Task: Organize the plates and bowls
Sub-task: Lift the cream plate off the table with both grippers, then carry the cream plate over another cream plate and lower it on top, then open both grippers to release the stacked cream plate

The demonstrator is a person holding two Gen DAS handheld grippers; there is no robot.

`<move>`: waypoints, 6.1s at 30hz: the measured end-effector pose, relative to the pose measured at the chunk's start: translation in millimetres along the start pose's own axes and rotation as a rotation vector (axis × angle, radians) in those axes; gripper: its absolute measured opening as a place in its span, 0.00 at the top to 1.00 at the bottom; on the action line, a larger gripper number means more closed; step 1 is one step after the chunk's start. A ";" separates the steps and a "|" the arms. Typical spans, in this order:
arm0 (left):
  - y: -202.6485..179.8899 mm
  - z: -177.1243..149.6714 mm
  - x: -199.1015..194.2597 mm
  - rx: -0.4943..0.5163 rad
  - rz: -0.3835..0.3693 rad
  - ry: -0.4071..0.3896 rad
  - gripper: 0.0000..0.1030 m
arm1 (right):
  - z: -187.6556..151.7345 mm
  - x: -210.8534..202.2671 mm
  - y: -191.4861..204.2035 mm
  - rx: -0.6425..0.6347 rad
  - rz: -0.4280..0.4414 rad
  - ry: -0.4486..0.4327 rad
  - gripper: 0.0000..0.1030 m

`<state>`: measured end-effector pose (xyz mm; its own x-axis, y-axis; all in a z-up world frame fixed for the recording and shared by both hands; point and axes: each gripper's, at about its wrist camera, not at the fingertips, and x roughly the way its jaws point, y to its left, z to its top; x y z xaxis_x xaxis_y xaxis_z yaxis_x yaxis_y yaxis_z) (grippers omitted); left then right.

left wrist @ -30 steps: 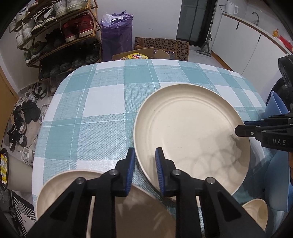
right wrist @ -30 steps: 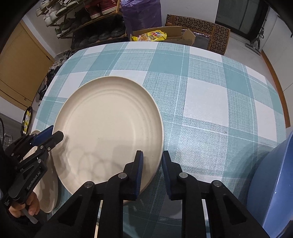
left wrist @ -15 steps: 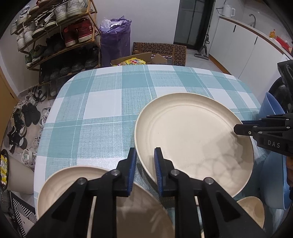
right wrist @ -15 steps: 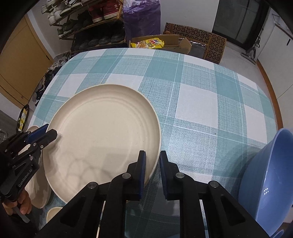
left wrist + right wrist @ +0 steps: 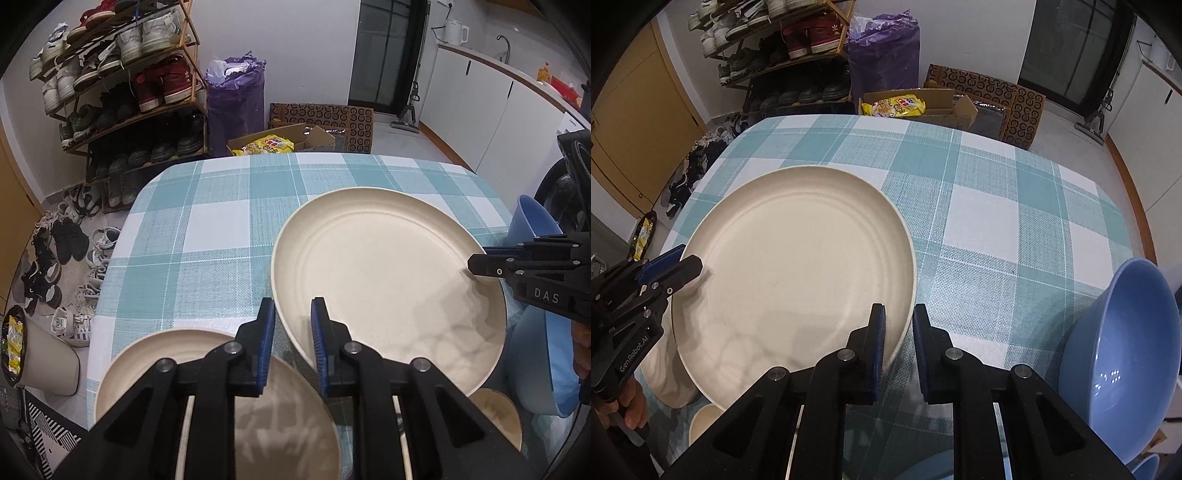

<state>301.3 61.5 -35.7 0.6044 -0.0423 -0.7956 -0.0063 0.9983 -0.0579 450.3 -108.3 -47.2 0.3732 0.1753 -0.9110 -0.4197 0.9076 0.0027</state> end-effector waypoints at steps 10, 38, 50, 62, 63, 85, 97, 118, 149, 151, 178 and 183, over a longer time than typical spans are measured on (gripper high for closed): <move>-7.0 -1.9 -31.4 0.014 0.003 -0.051 0.83 | -8.3 -28.3 0.4 0.005 0.008 -0.044 0.85; -19.7 -31.8 -107.8 0.035 0.008 -0.152 0.83 | -57.9 -113.2 16.4 0.003 0.050 -0.185 0.85; -21.6 -53.1 -132.5 0.040 0.010 -0.184 0.83 | -86.9 -139.9 26.0 -0.007 0.063 -0.238 0.85; -22.8 -74.5 -150.9 0.046 0.015 -0.203 0.83 | -116.2 -148.5 33.4 -0.007 0.092 -0.264 0.85; -23.0 -76.3 -151.6 0.047 0.014 -0.205 0.83 | -118.2 -149.3 34.3 -0.009 0.093 -0.268 0.85; -30.6 -118.2 -163.9 0.048 0.020 -0.230 0.83 | -174.4 -158.0 45.6 -0.019 0.084 -0.316 0.85; -36.1 -139.9 -155.3 0.076 0.029 -0.213 0.83 | -197.8 -147.9 46.5 -0.007 0.091 -0.329 0.85; -37.9 -168.9 -131.7 0.076 0.034 -0.169 0.83 | -238.9 -123.3 57.2 -0.017 0.042 -0.321 0.85; -59.9 -178.2 -91.1 0.141 0.082 -0.111 0.83 | -254.2 -77.4 50.2 -0.004 -0.049 -0.251 0.85; -60.4 -178.7 -89.2 0.142 0.084 -0.106 0.83 | -254.2 -75.4 50.1 -0.004 -0.055 -0.251 0.85; -65.5 -182.3 -79.9 0.176 0.103 -0.094 0.82 | -256.5 -64.2 50.0 -0.005 -0.085 -0.236 0.85; -66.8 -182.6 -81.5 0.174 0.100 -0.094 0.82 | -258.4 -63.9 51.2 -0.008 -0.092 -0.242 0.85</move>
<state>106.9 -9.1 -77.2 0.6791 0.0529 -0.7322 0.0628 0.9896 0.1297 191.2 -171.6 -95.4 0.5966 0.1791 -0.7823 -0.3814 0.9209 -0.0800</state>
